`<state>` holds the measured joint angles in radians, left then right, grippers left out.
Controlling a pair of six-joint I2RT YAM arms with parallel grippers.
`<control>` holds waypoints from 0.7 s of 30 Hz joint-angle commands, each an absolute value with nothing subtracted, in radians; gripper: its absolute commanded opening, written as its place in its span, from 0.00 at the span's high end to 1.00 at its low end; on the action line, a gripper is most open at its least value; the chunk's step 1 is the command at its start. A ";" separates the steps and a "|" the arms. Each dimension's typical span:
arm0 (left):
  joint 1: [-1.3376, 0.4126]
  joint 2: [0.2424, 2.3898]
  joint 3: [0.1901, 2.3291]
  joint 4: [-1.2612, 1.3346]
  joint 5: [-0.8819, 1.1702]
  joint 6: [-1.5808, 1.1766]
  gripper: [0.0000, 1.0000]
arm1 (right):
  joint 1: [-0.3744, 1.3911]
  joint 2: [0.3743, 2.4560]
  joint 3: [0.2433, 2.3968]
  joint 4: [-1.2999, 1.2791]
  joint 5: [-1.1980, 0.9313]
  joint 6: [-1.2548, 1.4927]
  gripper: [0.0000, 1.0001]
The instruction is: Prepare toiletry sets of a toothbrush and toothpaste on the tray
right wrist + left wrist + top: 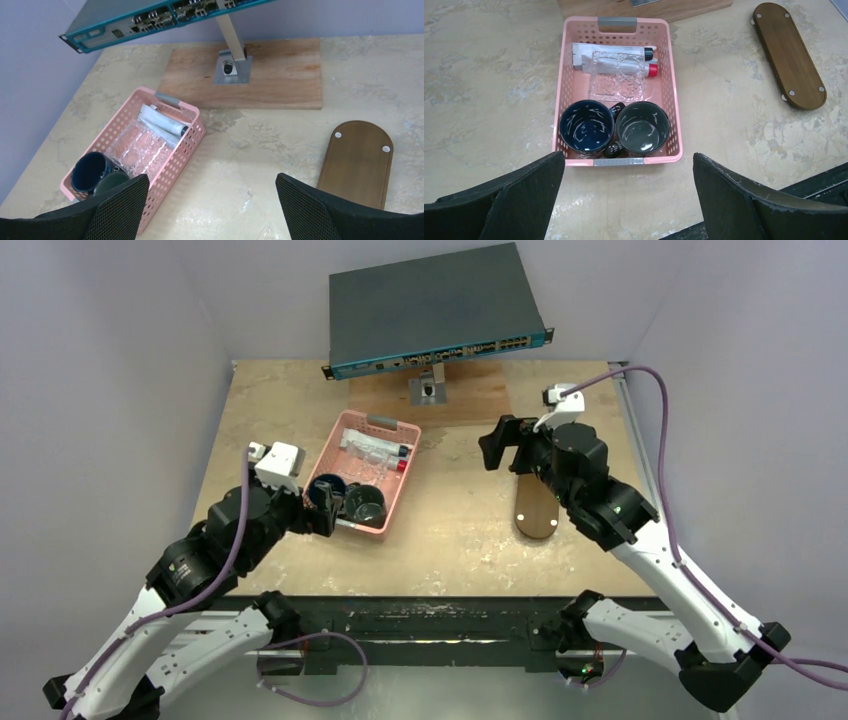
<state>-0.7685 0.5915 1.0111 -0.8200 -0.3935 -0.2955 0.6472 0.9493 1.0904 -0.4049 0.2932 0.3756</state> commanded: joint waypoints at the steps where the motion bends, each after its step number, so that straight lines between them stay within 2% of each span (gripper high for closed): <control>1: -0.772 0.598 1.007 -0.831 -0.431 -0.301 0.00 | 0.650 0.947 1.153 -0.446 0.338 0.357 0.01; 15: -0.772 0.574 1.000 -0.854 -0.480 -0.365 0.00 | 0.650 1.032 1.187 -0.478 0.258 0.292 0.01; 21: -0.772 0.569 0.999 -0.862 -0.489 -0.368 0.00 | 0.650 1.119 1.192 -0.514 0.260 0.278 0.06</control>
<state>-0.7681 0.5770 1.0008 -0.8570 -0.4614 -0.3561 0.6472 1.0691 1.1522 -0.4862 0.2695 0.3073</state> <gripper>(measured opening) 0.998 0.962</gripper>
